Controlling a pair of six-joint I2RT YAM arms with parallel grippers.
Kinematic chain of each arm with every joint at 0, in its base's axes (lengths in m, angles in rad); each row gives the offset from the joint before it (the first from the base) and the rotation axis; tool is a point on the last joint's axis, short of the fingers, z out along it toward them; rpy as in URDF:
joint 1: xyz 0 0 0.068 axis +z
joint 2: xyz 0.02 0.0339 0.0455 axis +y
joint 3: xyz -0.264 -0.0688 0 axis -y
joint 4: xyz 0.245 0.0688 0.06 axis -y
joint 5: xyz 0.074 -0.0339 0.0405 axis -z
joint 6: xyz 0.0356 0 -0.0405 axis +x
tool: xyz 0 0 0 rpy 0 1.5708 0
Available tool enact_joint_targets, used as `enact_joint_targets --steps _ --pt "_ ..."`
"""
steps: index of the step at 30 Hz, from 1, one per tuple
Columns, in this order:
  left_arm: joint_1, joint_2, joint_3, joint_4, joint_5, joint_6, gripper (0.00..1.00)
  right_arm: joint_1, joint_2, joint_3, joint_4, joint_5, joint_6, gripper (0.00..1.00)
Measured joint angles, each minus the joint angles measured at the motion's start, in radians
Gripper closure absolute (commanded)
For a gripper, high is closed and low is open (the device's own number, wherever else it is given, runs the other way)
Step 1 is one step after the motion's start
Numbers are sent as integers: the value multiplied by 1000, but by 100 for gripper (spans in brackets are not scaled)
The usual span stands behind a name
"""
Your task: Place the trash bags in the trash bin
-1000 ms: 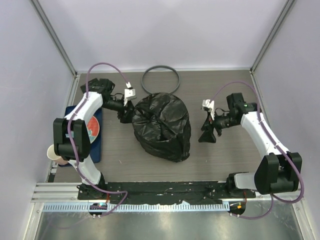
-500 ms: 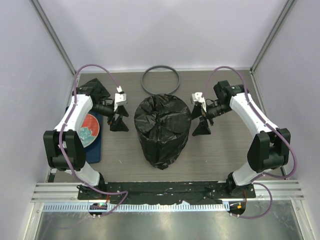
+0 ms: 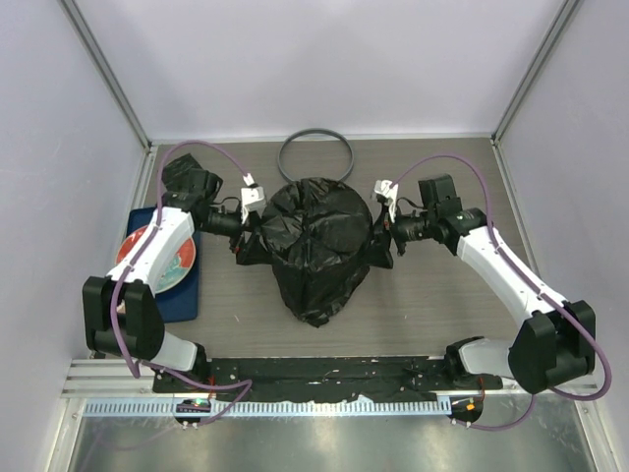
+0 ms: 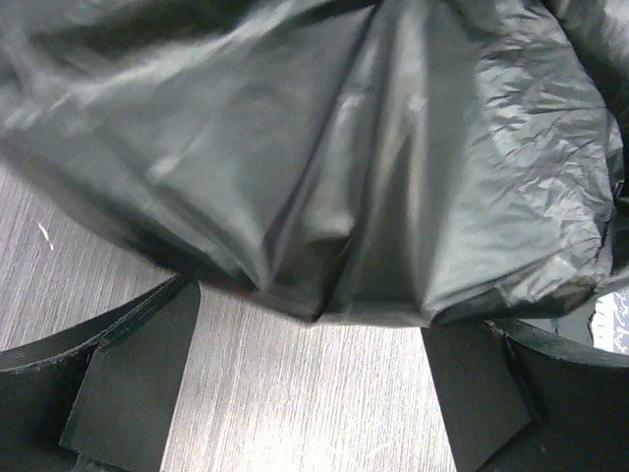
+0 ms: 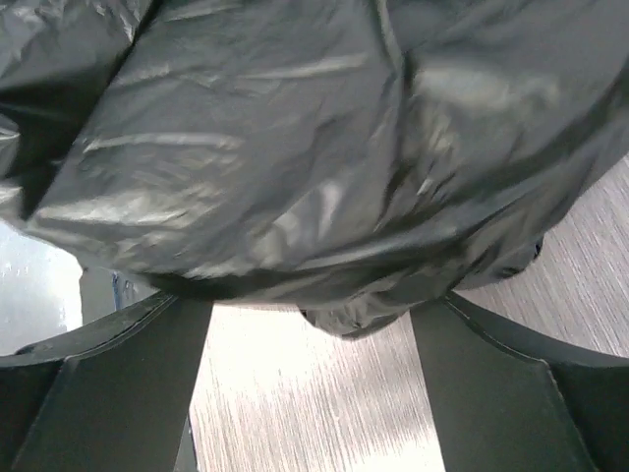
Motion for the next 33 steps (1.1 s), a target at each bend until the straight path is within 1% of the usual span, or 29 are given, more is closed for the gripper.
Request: enact_joint_targets --steps 2,3,5,6,7,9,10,12,13,15,16,21,24,29,33 --pt "4 0 -17 45 0 -44 8 6 -3 -29 122 26 103 30" --pt "3 0 -31 77 -1 -69 9 13 -10 -66 204 43 167 47" --pt "4 -1 -59 131 -6 -116 15 18 -17 -119 290 62 229 72" --pt "5 -2 -68 150 -9 -134 18 18 -20 -144 317 64 254 92" --pt "4 -2 -77 170 -12 -149 26 20 -19 -161 338 67 271 99" --pt "4 -2 -84 198 -18 -167 42 24 -16 -180 363 65 284 99" --pt "4 -2 -86 208 -21 -175 59 28 -12 -186 376 66 282 99" --pt "4 -2 -89 220 -29 -177 74 30 0 -188 390 64 273 99" --pt "4 -2 -92 221 -29 -165 89 29 9 -188 399 64 266 99" --pt "0 -2 -100 219 -27 -134 98 22 33 -188 415 61 251 99" --pt "0 -2 -107 218 -25 -119 100 14 45 -190 422 57 244 99" --pt "11 36 -140 213 -9 -54 100 -30 76 -222 436 37 200 99" --pt "28 87 -140 209 14 -14 100 -60 91 -241 433 22 179 99" --pt "60 127 -123 203 42 38 100 -92 142 -252 428 7 159 99" --pt "74 160 -114 185 18 51 100 -109 187 -252 415 -7 154 99"
